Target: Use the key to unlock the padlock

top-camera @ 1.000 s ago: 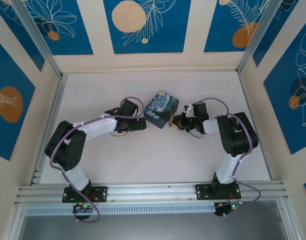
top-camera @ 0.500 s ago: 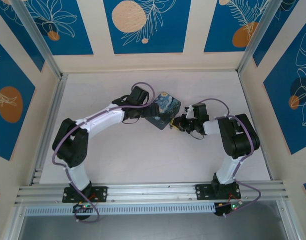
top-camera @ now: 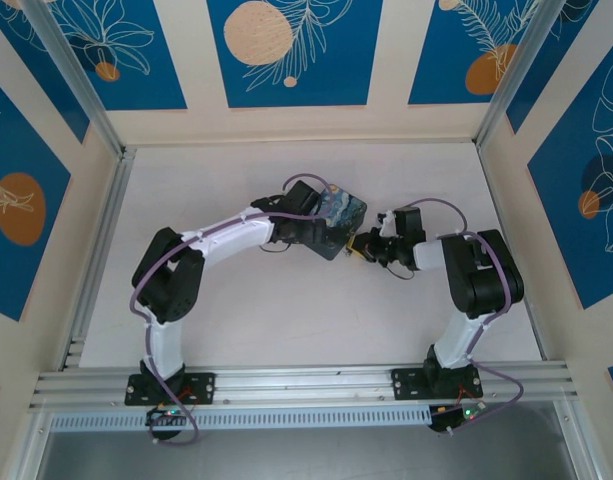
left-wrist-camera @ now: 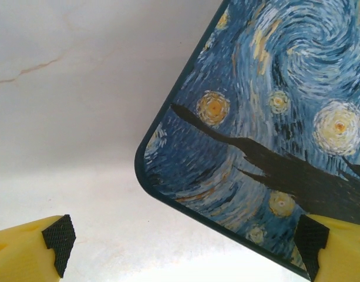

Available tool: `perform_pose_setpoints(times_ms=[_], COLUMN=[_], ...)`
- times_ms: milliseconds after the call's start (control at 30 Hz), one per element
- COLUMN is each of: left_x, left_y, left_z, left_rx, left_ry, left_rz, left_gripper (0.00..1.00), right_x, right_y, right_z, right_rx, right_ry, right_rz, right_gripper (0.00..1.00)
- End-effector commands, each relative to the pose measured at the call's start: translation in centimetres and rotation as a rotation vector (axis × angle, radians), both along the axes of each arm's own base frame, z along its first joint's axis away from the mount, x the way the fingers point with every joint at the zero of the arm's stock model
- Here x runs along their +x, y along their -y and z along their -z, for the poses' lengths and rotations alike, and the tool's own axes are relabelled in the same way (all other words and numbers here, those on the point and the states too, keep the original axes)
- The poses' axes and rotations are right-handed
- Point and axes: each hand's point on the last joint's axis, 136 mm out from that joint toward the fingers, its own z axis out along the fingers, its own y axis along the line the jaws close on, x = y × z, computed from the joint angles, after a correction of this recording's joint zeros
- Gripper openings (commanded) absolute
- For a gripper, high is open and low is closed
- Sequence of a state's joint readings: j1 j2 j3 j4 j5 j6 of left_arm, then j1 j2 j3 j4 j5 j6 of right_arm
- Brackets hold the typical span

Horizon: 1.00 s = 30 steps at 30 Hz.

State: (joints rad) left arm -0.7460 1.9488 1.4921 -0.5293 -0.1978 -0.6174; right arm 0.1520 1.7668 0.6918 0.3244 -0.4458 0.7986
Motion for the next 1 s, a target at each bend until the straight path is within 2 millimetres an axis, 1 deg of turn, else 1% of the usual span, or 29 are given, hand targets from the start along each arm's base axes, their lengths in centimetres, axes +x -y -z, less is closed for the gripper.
perform_pose_setpoints(times_ms=[0, 267, 467, 600, 800, 967], left_x=[-0.9, -1.5, -1.7, -1.7, -1.8, -1.8], left_y=[-1.2, -1.2, -1.0, -0.9, -0.7, -0.6], left_z=[2.5, 3.7, 4.2, 4.5, 4.8, 4.8], left_rx=[0.128, 0.171, 0.173, 0.172, 0.165, 0.162], left_ry=[-0.045, -0.071, -0.084, -0.092, -0.103, -0.104], left_rz=[0.023, 0.052, 0.062, 0.066, 0.067, 0.067], left_gripper=[0.97, 0.95, 0.94, 0.93, 0.92, 0.92], right_x=[-0.5, 0.7, 2.4, 3.9, 5.2, 5.8], right_y=[0.4, 1.1, 1.5, 1.4, 1.2, 2.5], right_z=[-0.1, -0.9, -1.4, -1.7, -1.4, -1.0], right_rx=[0.007, 0.014, 0.007, 0.030, 0.047, -0.001], right_ry=[-0.010, -0.006, -0.005, -0.008, -0.032, -0.044], right_rz=[-0.010, 0.000, 0.008, 0.011, 0.009, 0.048], right_gripper=[0.00, 0.00, 0.00, 0.00, 0.00, 0.00])
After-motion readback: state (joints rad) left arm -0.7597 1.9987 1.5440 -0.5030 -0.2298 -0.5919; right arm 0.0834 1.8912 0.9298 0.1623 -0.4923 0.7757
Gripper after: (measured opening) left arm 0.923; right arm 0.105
